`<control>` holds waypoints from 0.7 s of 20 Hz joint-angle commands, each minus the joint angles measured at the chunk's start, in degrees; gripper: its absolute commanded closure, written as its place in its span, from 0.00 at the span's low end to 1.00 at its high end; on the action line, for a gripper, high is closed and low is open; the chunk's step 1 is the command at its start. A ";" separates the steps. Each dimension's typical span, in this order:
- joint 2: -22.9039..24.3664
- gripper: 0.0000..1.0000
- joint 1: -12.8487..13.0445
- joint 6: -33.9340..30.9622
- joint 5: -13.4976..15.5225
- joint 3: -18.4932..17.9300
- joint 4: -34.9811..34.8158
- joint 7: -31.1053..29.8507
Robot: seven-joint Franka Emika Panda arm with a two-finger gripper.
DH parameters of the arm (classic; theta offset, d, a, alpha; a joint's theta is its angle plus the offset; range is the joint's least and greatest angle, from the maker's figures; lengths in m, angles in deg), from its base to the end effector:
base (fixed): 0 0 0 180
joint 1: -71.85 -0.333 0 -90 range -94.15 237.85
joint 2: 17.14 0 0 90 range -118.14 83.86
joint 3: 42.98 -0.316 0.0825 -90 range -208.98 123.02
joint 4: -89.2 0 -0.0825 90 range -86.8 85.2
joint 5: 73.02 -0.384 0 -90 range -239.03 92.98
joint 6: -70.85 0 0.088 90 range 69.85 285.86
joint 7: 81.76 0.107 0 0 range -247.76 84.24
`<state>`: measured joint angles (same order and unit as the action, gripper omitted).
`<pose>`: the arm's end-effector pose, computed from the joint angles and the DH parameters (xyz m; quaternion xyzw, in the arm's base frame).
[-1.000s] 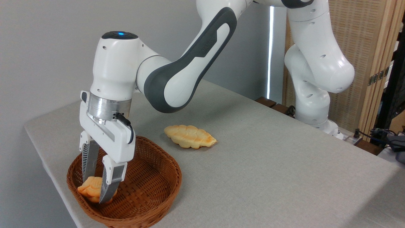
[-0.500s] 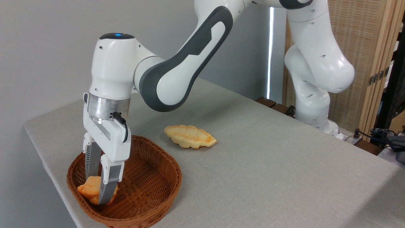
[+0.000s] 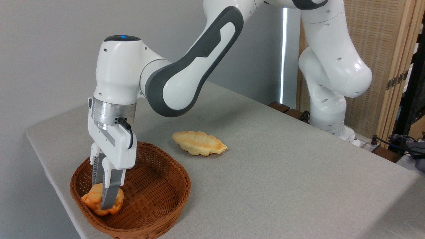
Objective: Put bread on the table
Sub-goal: 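Close the gripper on the bread roll in the basket, then lift the bread roll out of the basket toward the flat pastry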
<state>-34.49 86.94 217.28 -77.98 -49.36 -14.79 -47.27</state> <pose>0.6599 -0.1087 0.4222 -0.8926 0.3922 -0.2015 0.0941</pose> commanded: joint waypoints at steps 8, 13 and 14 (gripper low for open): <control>6.88 0.55 -0.24 -12.72 1.78 0.14 -0.08 -1.01; 12.86 0.55 -0.68 -24.14 8.89 -0.82 -0.16 -0.75; 13.39 0.55 -0.77 -25.47 9.61 -1.00 -0.34 -0.57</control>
<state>-25.16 86.46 198.26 -72.27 -49.48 -14.29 -47.51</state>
